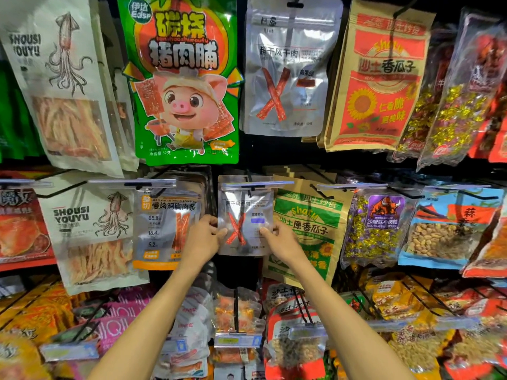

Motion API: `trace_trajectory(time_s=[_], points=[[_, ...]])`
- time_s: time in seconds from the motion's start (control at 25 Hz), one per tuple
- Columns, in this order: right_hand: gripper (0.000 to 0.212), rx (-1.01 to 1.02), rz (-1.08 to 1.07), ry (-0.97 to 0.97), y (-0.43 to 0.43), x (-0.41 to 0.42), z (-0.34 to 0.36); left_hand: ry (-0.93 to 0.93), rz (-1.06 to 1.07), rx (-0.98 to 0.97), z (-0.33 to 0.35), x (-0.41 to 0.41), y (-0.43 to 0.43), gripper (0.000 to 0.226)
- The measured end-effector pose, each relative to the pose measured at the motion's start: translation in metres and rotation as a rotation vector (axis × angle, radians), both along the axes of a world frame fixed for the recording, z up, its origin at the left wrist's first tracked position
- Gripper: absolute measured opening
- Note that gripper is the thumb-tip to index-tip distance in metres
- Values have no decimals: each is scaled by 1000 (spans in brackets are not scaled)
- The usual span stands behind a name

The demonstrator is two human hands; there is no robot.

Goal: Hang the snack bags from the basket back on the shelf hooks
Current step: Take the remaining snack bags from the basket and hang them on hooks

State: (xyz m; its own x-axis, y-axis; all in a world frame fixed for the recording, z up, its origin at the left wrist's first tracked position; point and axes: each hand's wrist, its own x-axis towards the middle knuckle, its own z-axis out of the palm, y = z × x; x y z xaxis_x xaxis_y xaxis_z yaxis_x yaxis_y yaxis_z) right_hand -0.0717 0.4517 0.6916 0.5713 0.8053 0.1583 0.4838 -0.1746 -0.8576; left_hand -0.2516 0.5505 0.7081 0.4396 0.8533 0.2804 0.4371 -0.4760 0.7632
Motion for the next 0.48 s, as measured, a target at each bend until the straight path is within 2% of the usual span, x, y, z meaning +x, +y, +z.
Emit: trace_trajectory(time_s=[0.08,0.2,0.36,0.48], points=[[33,-107,-12,-130,-10,0,3,94,-51,1,4,-1,-12,38],[31,-277,-23,-497,-35,-7,12,263,-143,-41,8,-3,-33,60],[38,-396,-3,-811,-73,-11,24,613,-126,171,13,-5,-55,57],[49,-560,30,-907,-102,-6,32,843,-69,224,18,1,-82,59]])
